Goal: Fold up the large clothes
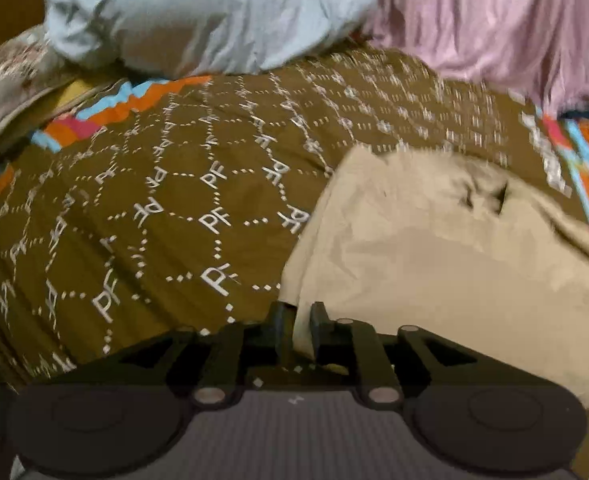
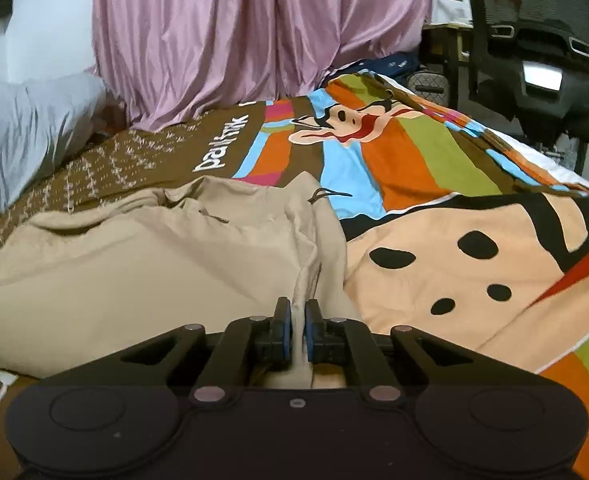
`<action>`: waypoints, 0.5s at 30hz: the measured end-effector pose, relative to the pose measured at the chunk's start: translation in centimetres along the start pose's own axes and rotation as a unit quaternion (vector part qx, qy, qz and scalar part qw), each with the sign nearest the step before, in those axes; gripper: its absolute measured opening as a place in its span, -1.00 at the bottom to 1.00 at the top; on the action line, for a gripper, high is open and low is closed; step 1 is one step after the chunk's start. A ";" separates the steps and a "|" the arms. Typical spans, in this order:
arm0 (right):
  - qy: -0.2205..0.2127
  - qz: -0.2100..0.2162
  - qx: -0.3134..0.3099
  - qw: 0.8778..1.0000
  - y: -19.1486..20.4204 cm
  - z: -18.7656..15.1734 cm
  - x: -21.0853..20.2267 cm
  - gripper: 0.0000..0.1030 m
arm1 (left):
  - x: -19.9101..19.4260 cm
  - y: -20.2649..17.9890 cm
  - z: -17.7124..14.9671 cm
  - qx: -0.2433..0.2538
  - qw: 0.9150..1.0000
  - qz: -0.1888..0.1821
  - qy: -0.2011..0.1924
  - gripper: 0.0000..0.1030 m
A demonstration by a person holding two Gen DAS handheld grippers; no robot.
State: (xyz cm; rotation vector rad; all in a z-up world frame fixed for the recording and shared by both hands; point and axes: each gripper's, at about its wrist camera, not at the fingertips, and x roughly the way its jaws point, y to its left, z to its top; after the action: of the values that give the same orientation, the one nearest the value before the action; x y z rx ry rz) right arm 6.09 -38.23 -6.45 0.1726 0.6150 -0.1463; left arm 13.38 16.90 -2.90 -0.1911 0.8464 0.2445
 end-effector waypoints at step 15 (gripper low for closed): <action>-0.075 0.078 -0.132 0.985 11.9 4.5 -0.1 0.52 | -0.1 -13.2 1.5 0.146 0.974 -0.141 -0.098 0.67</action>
State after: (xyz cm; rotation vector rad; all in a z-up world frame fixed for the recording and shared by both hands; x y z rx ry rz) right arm 10.78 -27.58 -1.38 -0.0470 0.4634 0.0733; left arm 18.18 4.64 -0.97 -0.0087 0.6410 -0.1265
